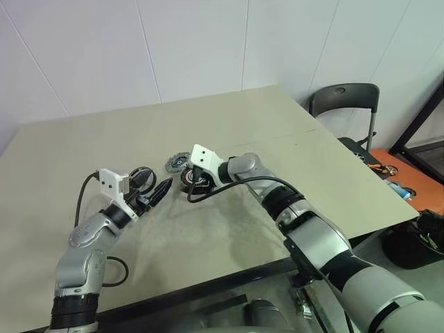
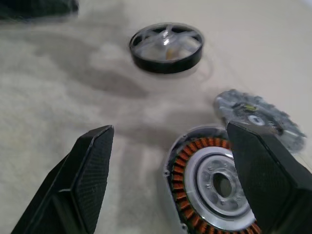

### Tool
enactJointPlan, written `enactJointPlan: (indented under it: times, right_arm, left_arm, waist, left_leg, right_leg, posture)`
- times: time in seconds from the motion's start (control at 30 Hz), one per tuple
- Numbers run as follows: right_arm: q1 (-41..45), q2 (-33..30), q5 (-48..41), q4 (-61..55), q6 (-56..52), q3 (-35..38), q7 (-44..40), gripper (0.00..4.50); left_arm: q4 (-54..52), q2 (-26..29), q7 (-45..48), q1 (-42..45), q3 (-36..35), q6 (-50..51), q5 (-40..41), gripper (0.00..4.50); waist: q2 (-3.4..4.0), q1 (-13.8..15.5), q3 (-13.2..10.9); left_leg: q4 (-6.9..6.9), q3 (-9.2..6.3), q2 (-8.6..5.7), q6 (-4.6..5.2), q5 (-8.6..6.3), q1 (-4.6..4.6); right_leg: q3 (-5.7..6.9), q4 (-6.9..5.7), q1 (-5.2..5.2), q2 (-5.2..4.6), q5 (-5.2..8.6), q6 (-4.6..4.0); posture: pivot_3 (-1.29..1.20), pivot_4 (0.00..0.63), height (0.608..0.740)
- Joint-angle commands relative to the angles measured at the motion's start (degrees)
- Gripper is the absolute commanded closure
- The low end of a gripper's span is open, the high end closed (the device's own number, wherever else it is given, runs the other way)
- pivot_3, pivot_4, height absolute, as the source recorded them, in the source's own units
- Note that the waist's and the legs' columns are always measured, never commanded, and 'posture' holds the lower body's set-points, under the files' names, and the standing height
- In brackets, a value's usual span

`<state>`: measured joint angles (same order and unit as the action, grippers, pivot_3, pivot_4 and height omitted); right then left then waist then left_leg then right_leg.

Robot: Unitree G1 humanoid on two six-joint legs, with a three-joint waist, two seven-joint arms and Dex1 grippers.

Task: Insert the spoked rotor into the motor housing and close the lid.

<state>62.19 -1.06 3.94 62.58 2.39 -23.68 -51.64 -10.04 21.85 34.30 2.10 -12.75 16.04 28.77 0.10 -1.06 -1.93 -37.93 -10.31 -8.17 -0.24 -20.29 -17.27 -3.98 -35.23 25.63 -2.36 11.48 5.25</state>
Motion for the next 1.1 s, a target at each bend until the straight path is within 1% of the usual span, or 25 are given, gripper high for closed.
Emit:
enactJointPlan:
  times: [0.03, 0.2, 0.33, 0.47, 0.63, 0.77, 0.9, 0.97, 1.1]
  right_arm:
    - [2.5, 0.6, 2.3, 3.9, 4.4, 0.1, -3.5, 0.64]
    - [2.6, -0.5, 7.4, 7.5, 8.7, -1.5, -6.1, 0.64]
    - [4.1, -0.9, 10.4, 9.1, 11.2, -1.7, -6.5, 0.64]
    - [5.5, -0.9, 11.8, 10.0, 12.1, -0.9, -7.1, 0.64]
    - [8.4, -0.4, 14.0, 10.4, 15.2, -1.7, -9.3, 0.64]
    - [10.9, 0.6, 16.6, 11.5, 17.0, -2.3, -6.5, 0.64]
    - [13.0, 1.5, 18.7, 13.1, 16.3, -2.4, -3.9, 0.64]
    - [13.0, 1.5, 19.9, 13.4, 16.8, -2.8, -3.4, 0.64]
    - [11.9, 0.6, 25.0, 14.7, 17.5, -6.0, 1.3, 0.64]
  left_arm:
    - [-4.2, -0.2, -1.5, -1.9, -2.3, -1.0, 0.9, 0.70]
    - [-5.9, -0.6, -3.0, -4.3, -3.0, -1.3, 1.0, 0.70]
    - [-6.6, -1.3, -3.8, -5.0, -3.1, -1.6, 0.9, 0.70]
    - [-7.1, -1.9, -4.3, -5.5, -2.8, -1.9, 0.7, 0.70]
    - [-7.4, -3.6, -5.3, -5.9, -1.6, -2.8, 0.0, 0.70]
    - [-7.2, -4.1, -5.8, -6.0, -1.6, -3.3, -0.3, 0.70]
    - [-6.8, -3.6, -6.1, -6.4, -2.6, -3.4, -0.2, 0.70]
    - [-7.0, -3.6, -6.1, -6.6, -2.7, -3.4, -0.1, 0.70]
    - [-8.5, -4.0, -6.8, -8.0, -2.4, -3.2, -0.1, 0.70]
  waist:
    - [0.01, 0.0, 0.0]
    - [0.03, 0.1, 0.0]
    - [0.04, 0.1, 0.0]
    - [0.04, 0.0, 0.0]
    - [0.06, 0.0, 0.0]
    - [0.06, 0.0, 0.0]
    - [0.06, 0.1, 0.0]
    - [0.06, 0.1, 0.0]
    - [0.06, 0.1, 0.0]
  left_leg:
    - [0.00, 0.00, 0.00, 0.00, 0.00, -0.02]
    - [-0.03, 0.01, 0.00, -0.01, 0.01, -0.06]
    - [-0.06, 0.01, 0.00, -0.06, 0.04, -0.05]
    - [-0.06, 0.01, 0.00, -0.07, 0.04, -0.05]
    - [-0.06, 0.01, 0.00, -0.08, 0.04, -0.05]
    - [-0.05, 0.01, 0.00, -0.09, 0.05, -0.05]
    - [-0.05, 0.01, 0.00, -0.10, 0.05, -0.05]
    - [-0.05, 0.01, 0.00, -0.10, 0.05, -0.05]
    - [-0.05, 0.01, 0.00, -0.10, 0.05, -0.06]
  right_leg:
    - [0.00, 0.00, 0.01, 0.00, 0.00, 0.00]
    - [0.00, -0.10, 0.08, 0.01, 0.00, 0.00]
    - [0.00, -0.21, 0.09, 0.01, -0.01, -0.01]
    - [-0.01, -0.22, 0.10, 0.01, -0.01, -0.02]
    - [-0.01, -0.23, 0.11, 0.02, -0.01, -0.02]
    - [-0.01, -0.26, 0.13, 0.02, -0.01, -0.03]
    - [-0.01, -0.27, 0.14, 0.02, -0.01, -0.03]
    - [-0.01, -0.27, 0.14, 0.02, -0.01, -0.04]
    - [-0.01, -0.27, 0.15, 0.02, -0.01, -0.04]
  posture:
    - [0.00, 0.000, 0.740]
    - [0.00, 0.000, 0.740]
    - [0.00, 0.000, 0.740]
    - [0.00, 0.000, 0.740]
    - [0.00, 0.000, 0.740]
    - [0.00, 0.000, 0.740]
    - [0.00, 0.000, 0.740]
    - [0.00, 0.000, 0.740]
    - [0.00, 0.000, 0.740]
